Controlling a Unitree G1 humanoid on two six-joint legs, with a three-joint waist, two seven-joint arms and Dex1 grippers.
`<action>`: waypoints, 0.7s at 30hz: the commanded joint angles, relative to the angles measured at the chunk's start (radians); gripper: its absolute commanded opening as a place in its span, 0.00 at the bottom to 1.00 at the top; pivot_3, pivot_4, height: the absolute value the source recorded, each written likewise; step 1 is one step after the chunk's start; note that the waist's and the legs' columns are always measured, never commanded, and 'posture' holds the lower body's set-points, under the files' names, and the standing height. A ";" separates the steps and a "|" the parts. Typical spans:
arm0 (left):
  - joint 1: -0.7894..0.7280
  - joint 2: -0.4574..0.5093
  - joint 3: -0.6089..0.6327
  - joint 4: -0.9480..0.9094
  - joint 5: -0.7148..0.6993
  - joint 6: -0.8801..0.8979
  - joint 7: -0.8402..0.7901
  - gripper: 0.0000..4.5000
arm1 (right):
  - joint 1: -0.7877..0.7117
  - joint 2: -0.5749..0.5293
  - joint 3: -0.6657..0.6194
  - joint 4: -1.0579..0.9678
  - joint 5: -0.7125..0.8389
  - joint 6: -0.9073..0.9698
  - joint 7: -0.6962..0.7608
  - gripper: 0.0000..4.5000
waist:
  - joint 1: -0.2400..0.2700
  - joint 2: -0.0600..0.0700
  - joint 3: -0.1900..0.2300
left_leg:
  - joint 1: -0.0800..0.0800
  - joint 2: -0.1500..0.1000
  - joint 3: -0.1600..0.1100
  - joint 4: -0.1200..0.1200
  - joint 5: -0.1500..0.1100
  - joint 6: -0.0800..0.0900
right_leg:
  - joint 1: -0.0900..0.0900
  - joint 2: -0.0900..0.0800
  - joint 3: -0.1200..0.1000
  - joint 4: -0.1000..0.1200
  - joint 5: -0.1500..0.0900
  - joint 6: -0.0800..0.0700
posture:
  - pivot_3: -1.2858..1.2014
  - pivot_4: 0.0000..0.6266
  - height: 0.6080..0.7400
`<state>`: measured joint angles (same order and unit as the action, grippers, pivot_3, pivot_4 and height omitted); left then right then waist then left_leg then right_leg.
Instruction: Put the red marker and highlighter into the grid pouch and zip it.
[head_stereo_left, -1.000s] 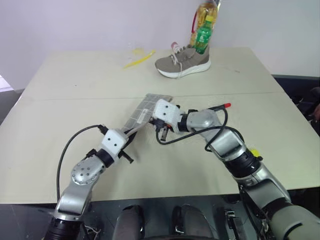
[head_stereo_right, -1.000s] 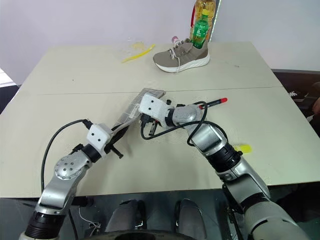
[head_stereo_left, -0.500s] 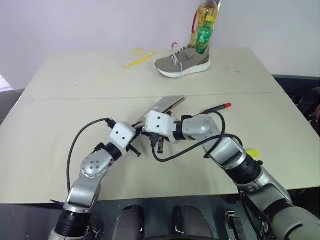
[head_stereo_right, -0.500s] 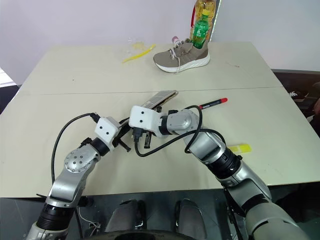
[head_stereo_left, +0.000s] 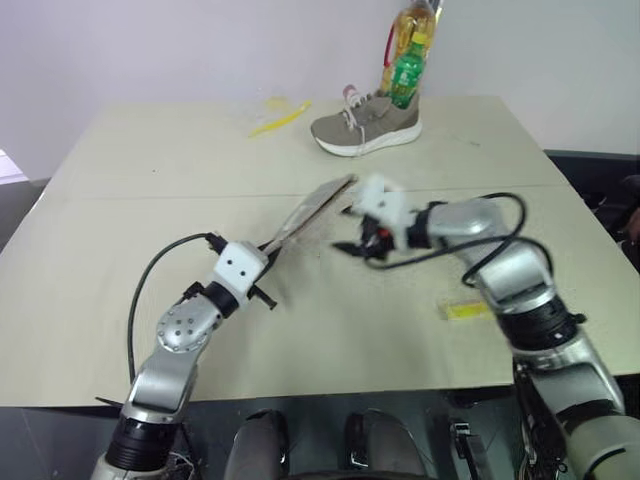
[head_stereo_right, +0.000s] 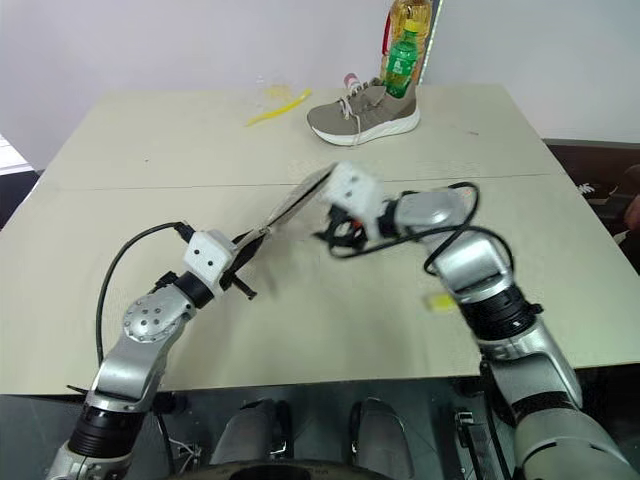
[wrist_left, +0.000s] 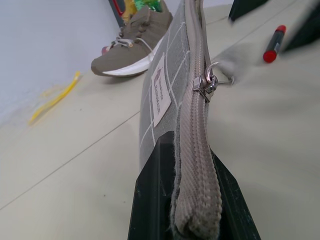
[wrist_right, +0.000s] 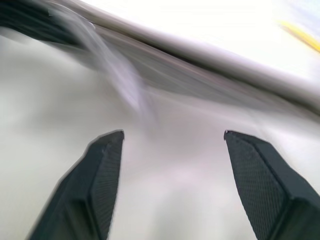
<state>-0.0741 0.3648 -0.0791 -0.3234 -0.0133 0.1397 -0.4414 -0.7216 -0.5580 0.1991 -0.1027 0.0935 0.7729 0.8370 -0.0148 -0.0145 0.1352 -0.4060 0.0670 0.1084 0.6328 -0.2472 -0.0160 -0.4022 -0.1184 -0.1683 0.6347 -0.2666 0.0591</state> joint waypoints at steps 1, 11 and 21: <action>0.007 0.010 0.018 -0.014 -0.007 -0.016 -0.003 0.00 | -0.083 0.071 -0.159 0.132 0.015 0.150 -0.182 0.89 | -0.003 0.001 0.000 | 0.000 0.000 0.000 0.000 0.000 0.000 | 0.000 0.000 0.000 0.000 0.000 0.000 | 0.52 0.24 0.71; -0.023 -0.019 -0.018 0.028 -0.005 -0.035 -0.006 0.00 | -0.247 0.427 -0.585 0.364 -0.111 0.274 -1.040 0.99 | 0.002 0.002 0.001 | -0.001 0.000 0.002 0.000 0.001 -0.002 | -0.002 0.000 0.001 0.002 0.000 -0.001 | 0.52 0.24 0.71; -0.022 -0.035 -0.023 0.030 0.000 -0.048 0.002 0.00 | -0.431 0.510 -0.894 0.772 0.026 0.137 -1.440 0.99 | -0.002 0.003 0.001 | -0.001 -0.001 0.002 0.000 0.001 -0.002 | -0.003 0.000 0.002 0.004 0.000 -0.001 | 0.52 0.24 0.71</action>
<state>-0.0921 0.3334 -0.1044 -0.2729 -0.0114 0.1161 -0.4472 -1.1207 -0.0424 -0.6763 0.6327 0.0898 0.9439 -0.5742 -0.0171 -0.0117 0.1361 -0.4073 0.0665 0.1108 0.6326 -0.2457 -0.0182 -0.4055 -0.1183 -0.1665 0.6386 -0.2663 0.0585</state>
